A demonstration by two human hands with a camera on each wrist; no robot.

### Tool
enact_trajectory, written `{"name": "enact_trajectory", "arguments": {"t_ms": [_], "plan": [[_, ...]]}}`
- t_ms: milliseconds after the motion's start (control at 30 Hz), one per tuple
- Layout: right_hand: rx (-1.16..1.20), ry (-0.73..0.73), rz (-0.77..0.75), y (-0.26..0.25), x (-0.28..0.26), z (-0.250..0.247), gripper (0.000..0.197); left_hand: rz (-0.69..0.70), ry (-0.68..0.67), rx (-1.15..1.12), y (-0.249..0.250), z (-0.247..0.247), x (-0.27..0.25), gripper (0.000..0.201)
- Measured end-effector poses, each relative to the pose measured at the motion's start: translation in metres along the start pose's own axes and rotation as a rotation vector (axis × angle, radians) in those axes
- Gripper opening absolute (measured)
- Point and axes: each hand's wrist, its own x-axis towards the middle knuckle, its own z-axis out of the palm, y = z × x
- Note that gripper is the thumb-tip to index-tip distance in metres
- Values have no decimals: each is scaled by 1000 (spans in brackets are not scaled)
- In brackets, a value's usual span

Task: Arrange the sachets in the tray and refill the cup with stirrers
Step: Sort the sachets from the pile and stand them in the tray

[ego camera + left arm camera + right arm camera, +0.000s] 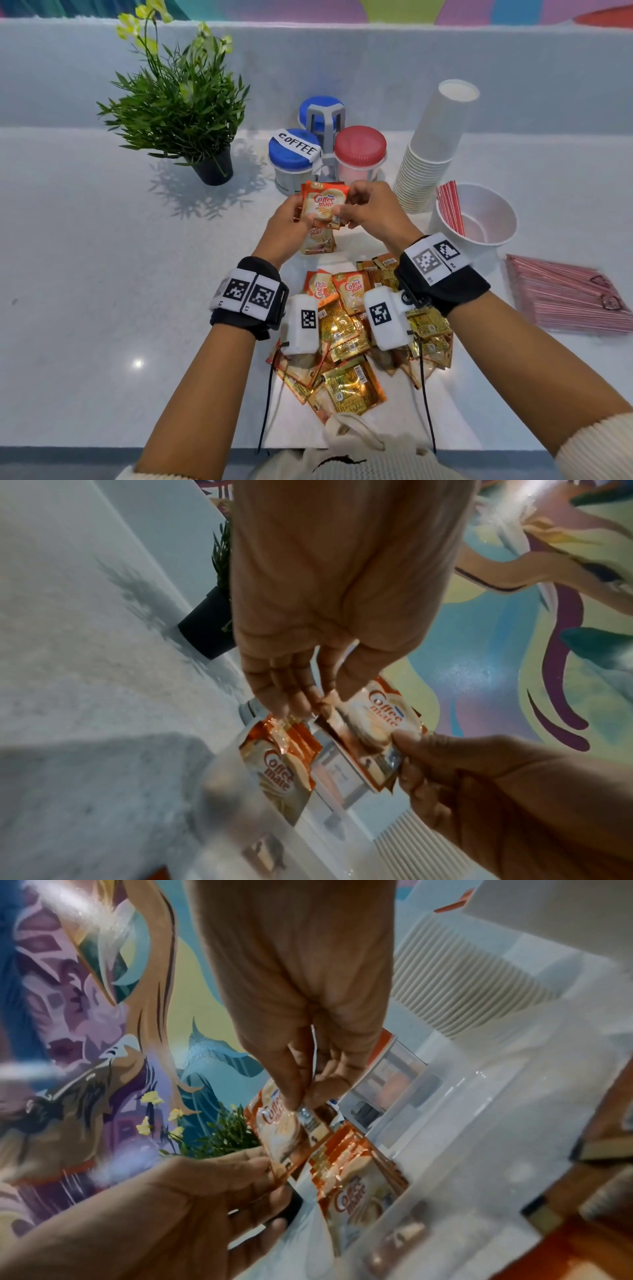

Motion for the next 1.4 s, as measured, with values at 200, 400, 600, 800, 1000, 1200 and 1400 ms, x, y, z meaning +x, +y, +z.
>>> {"name": "enact_trajectory", "arguments": {"t_ms": [200,400,600,800,1000,1200,1400], "plan": [[-213,-69,42,17,11,4,11,-140,148,120,-11,-6,15,30],[-394,-233,91,25,14,19,11,-248,-1,268,-18,-1,23,56],[-386,-73,35,28,18,26,27,-227,-50,325,-21,1,26,62],[-390,-155,42,30,17,31,28,-218,-109,328,-26,3,27,70],[-179,-46,153,31,15,33,49,-202,-112,335,-30,9,25,82],[-227,-257,105,30,9,36,67,-214,-126,365,-30,9,27,93],[-424,-327,-28,28,6,40,57,-203,-140,337,-34,7,29,98]]}}
